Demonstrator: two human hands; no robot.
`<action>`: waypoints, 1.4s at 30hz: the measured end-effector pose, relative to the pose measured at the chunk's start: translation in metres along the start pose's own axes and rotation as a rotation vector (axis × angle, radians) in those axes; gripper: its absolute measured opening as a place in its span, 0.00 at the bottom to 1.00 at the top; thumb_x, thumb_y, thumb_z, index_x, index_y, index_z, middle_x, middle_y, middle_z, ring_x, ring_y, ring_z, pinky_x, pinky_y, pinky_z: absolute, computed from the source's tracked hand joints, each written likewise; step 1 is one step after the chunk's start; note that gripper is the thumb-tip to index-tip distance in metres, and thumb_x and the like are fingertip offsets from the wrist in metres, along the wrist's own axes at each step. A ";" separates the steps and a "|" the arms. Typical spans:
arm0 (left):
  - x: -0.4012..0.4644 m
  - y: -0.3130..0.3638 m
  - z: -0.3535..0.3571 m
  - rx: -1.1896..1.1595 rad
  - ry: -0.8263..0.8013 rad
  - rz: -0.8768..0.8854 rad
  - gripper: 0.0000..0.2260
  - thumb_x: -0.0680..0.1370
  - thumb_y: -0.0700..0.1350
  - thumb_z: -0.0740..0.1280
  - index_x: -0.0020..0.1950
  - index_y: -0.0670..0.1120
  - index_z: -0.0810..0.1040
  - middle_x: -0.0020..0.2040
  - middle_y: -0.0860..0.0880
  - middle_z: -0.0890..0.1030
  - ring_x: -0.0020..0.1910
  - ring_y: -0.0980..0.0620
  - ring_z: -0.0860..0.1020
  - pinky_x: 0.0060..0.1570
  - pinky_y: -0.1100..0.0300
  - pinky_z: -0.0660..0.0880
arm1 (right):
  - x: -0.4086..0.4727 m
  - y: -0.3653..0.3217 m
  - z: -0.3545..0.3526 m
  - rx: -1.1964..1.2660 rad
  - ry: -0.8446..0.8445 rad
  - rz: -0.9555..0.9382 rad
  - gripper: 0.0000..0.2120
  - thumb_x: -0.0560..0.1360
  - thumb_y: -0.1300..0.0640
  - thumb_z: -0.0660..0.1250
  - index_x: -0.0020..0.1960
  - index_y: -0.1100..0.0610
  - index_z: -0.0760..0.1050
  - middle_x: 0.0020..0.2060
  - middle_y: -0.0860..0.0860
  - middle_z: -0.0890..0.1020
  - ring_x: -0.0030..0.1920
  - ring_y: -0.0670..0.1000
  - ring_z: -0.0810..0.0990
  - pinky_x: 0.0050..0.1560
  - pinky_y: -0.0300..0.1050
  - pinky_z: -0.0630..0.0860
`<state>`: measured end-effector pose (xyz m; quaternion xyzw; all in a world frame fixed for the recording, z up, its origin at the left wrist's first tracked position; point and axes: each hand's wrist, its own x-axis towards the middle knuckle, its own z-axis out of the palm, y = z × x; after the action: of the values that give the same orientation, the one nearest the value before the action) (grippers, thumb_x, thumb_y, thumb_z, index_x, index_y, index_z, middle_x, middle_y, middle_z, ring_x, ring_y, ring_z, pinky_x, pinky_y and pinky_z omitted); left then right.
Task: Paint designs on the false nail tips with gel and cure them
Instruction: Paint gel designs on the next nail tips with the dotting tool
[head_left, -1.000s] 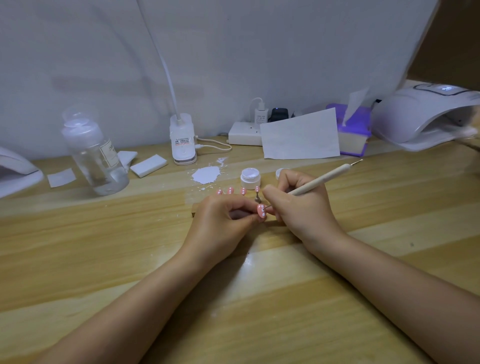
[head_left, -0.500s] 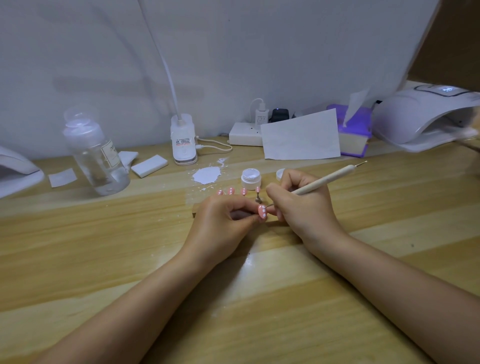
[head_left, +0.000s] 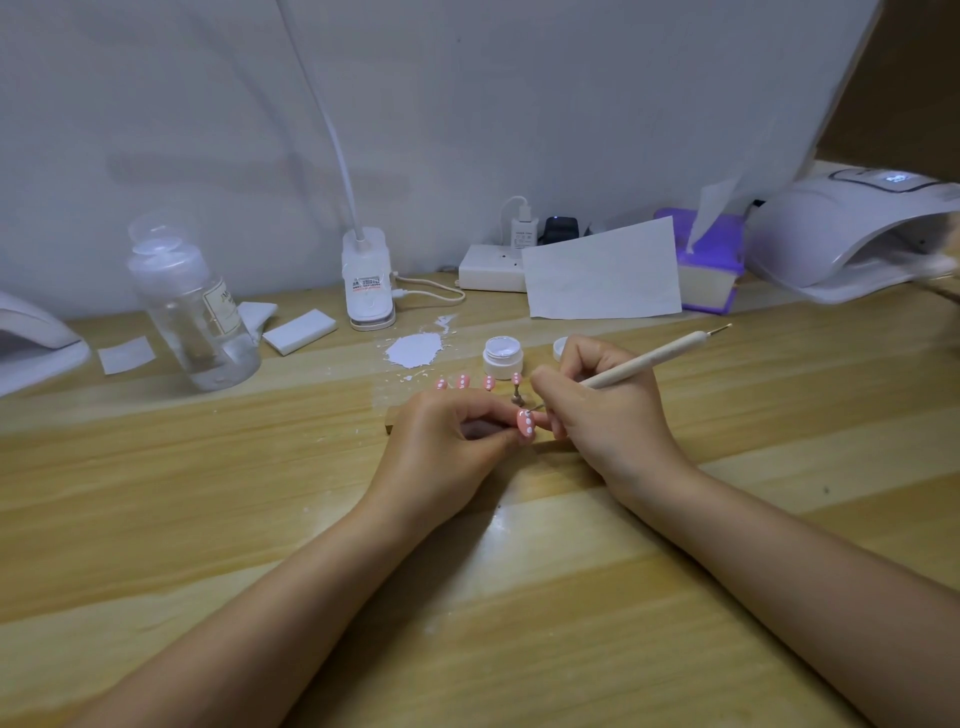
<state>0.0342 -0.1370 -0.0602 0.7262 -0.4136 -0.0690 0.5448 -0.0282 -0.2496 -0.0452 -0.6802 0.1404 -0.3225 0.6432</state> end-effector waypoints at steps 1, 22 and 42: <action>0.000 0.000 0.000 0.003 0.003 0.003 0.07 0.70 0.32 0.71 0.37 0.43 0.83 0.38 0.63 0.81 0.38 0.69 0.78 0.42 0.82 0.66 | 0.000 0.000 0.000 -0.007 -0.003 -0.003 0.17 0.67 0.68 0.65 0.26 0.58 0.61 0.14 0.44 0.66 0.17 0.41 0.68 0.39 0.55 0.75; 0.000 0.000 0.000 0.022 0.008 0.017 0.06 0.70 0.30 0.70 0.39 0.40 0.83 0.39 0.54 0.82 0.39 0.72 0.77 0.42 0.84 0.65 | 0.000 0.001 0.000 -0.021 0.002 0.006 0.18 0.68 0.69 0.64 0.26 0.57 0.60 0.14 0.43 0.66 0.18 0.41 0.68 0.42 0.65 0.76; -0.006 0.017 -0.004 -0.046 0.124 0.227 0.06 0.69 0.32 0.71 0.42 0.41 0.82 0.41 0.42 0.81 0.43 0.52 0.80 0.40 0.63 0.77 | 0.005 0.003 -0.005 0.118 0.205 -0.032 0.17 0.73 0.57 0.68 0.28 0.56 0.66 0.22 0.48 0.68 0.23 0.41 0.67 0.25 0.36 0.74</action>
<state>0.0236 -0.1308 -0.0466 0.6649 -0.4570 0.0286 0.5902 -0.0270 -0.2571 -0.0469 -0.6067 0.1752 -0.4084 0.6592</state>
